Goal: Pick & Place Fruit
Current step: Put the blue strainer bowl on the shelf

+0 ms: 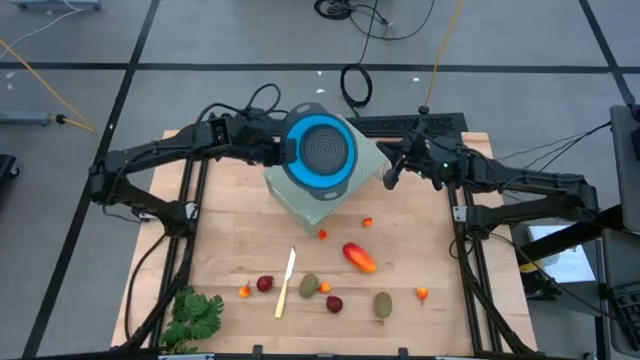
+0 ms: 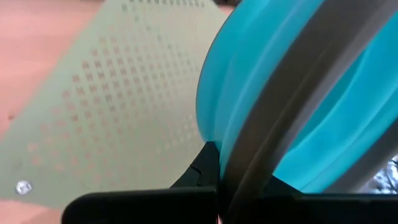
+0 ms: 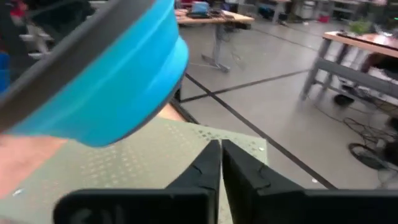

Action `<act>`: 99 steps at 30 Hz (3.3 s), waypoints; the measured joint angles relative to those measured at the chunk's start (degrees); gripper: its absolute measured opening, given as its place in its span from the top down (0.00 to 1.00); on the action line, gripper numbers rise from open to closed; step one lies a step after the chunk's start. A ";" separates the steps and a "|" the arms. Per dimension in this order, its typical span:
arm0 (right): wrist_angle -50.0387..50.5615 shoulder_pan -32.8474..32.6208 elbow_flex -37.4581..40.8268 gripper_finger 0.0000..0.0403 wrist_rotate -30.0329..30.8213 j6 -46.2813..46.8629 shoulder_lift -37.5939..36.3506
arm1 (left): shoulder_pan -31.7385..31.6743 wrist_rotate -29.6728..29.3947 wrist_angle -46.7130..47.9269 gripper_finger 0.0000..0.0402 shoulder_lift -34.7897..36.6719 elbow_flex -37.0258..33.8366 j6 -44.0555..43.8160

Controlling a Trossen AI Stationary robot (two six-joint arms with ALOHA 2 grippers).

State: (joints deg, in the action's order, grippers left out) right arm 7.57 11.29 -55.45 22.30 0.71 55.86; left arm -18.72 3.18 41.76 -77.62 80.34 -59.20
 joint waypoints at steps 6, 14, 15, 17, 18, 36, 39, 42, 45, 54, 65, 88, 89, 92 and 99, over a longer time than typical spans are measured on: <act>-5.00 0.00 6.31 0.97 -12.10 -2.19 -6.40 | -0.02 4.25 0.59 1.00 -0.02 0.00 -2.38; -5.25 -0.01 12.17 0.99 -31.52 -10.37 -15.38 | 0.00 8.55 3.65 1.00 -0.02 0.00 -4.98; -5.24 -0.02 12.87 0.99 -31.72 -9.67 -16.33 | -0.01 8.84 3.94 1.00 -0.02 0.00 -5.40; -5.15 0.00 14.20 1.00 -31.60 -7.89 -18.03 | -0.02 9.66 3.97 1.00 -0.04 0.00 -6.55; -5.21 0.00 14.76 1.00 -31.60 -7.17 -18.77 | -0.02 10.51 3.98 1.00 -0.04 0.00 -7.32; -5.22 -0.02 23.24 1.00 -36.12 -4.17 -29.28 | 1.22 17.54 9.60 1.00 -0.07 0.00 -15.04; -5.24 -0.02 23.26 1.00 -36.06 -4.39 -29.93 | 1.20 15.77 10.39 1.00 -0.09 0.00 -15.06; -5.18 -0.02 23.26 1.00 -36.10 -5.29 -30.02 | 1.18 15.36 12.43 1.00 -0.49 0.00 -15.06; -4.64 -0.02 23.26 1.00 -36.10 -6.38 -29.99 | 1.20 15.27 12.59 1.00 -0.81 0.00 -15.13; -0.74 -0.02 23.26 1.00 -36.14 -6.36 -32.20 | 1.11 13.22 12.82 1.00 -0.68 -0.01 -15.76; 6.05 -0.02 23.26 1.00 -36.21 -6.39 -40.42 | -0.52 11.80 12.89 1.00 -0.70 0.00 -16.30; 11.49 -0.02 23.26 1.00 -36.02 -8.94 -44.77 | -3.00 14.85 16.84 1.00 -4.03 -0.01 -17.63; 11.53 -0.02 23.26 1.00 -35.99 -8.94 -44.77 | -2.96 14.86 16.98 1.00 -4.30 0.00 -17.64; 11.61 -0.02 23.26 1.00 -35.99 -8.94 -44.77 | -2.78 15.67 17.93 1.00 -4.70 -0.01 -17.61; 11.59 -0.02 23.26 1.00 -35.95 -8.94 -44.77 | -2.78 16.26 18.36 1.00 -4.61 -0.01 -17.57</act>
State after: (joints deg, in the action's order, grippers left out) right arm 19.16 11.27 -32.18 -13.65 -8.23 11.09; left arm -21.50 19.44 60.12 -82.24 80.33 -76.77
